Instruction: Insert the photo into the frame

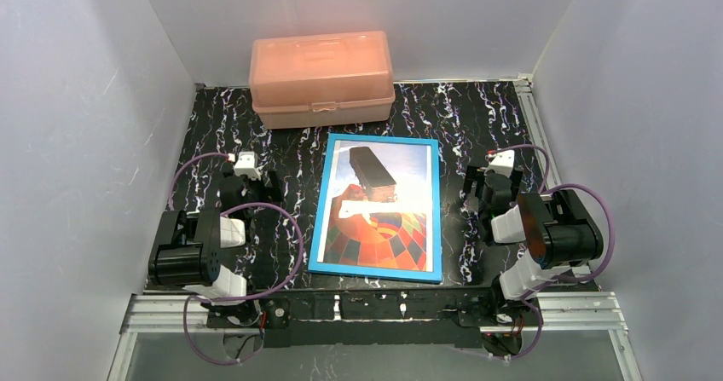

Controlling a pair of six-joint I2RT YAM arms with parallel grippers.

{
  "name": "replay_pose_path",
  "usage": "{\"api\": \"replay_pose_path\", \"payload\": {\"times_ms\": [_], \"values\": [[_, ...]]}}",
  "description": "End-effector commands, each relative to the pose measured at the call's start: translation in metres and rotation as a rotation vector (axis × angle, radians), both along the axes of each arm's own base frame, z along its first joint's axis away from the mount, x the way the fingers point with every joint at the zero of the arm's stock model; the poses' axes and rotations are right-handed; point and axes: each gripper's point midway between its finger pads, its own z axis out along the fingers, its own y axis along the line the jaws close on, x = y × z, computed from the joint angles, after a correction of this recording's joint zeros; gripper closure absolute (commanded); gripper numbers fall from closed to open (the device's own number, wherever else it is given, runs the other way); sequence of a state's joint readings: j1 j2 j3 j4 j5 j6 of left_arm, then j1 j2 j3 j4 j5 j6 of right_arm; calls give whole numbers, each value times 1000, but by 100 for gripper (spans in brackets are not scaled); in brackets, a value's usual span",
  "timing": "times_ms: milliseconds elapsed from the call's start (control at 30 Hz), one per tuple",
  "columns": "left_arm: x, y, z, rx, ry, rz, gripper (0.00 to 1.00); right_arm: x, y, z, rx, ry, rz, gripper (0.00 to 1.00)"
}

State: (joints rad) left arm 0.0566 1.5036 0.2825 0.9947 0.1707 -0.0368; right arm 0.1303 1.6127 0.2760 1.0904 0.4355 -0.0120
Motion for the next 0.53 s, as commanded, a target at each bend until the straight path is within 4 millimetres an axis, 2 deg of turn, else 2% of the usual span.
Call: {"api": "replay_pose_path", "payload": {"times_ms": [0,500], "values": [[9,5,16,25,-54,14,2,9,3,20,2,-91,23,1],[10,5,15,32,-47,18,2,9,3,21,3,-93,22,1]]}}
